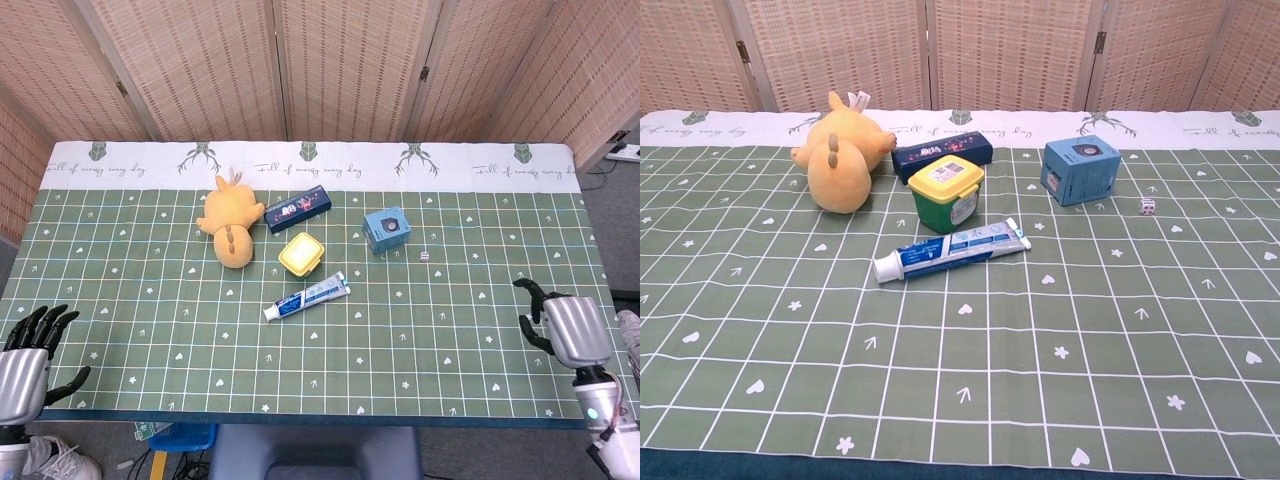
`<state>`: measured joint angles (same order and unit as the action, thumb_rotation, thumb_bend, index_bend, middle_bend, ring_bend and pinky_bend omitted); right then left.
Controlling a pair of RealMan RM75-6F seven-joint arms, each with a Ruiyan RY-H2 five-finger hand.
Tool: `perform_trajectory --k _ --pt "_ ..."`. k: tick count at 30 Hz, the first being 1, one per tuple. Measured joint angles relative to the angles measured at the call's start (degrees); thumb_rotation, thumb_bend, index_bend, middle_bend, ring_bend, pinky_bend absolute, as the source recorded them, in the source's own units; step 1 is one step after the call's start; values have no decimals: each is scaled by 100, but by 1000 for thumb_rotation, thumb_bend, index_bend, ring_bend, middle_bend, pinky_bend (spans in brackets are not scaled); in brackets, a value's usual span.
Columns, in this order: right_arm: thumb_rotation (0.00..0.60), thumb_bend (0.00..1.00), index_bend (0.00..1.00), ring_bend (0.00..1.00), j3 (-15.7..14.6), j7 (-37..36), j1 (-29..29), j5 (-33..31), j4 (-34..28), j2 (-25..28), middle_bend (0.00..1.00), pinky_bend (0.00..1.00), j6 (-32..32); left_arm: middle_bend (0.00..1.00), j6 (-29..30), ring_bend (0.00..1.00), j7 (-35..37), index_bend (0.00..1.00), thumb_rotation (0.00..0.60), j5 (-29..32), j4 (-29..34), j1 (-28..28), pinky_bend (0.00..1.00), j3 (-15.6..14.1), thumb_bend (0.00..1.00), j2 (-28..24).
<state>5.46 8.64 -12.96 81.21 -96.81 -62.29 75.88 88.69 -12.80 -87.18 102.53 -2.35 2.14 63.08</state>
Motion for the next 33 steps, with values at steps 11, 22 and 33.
perform_trajectory --k 11,22,33 --pt "600 304 331 999 592 477 -1464 -1257 1321 -1159 993 978 -1817 153 37 104 49 192 600 99 -18 94 163 -45 236 -82" --pt "600 281 390 1000 967 1212 -2585 -2723 3139 -2410 1000 985 -3036 153 32 103 32 192 600 177 -52 139 163 -61 236 -72" --pt "600 282 452 1000 1102 1461 -3345 -3455 4400 -3342 1000 985 -3720 153 -9 103 -10 192 600 287 -66 136 163 -34 236 -82"
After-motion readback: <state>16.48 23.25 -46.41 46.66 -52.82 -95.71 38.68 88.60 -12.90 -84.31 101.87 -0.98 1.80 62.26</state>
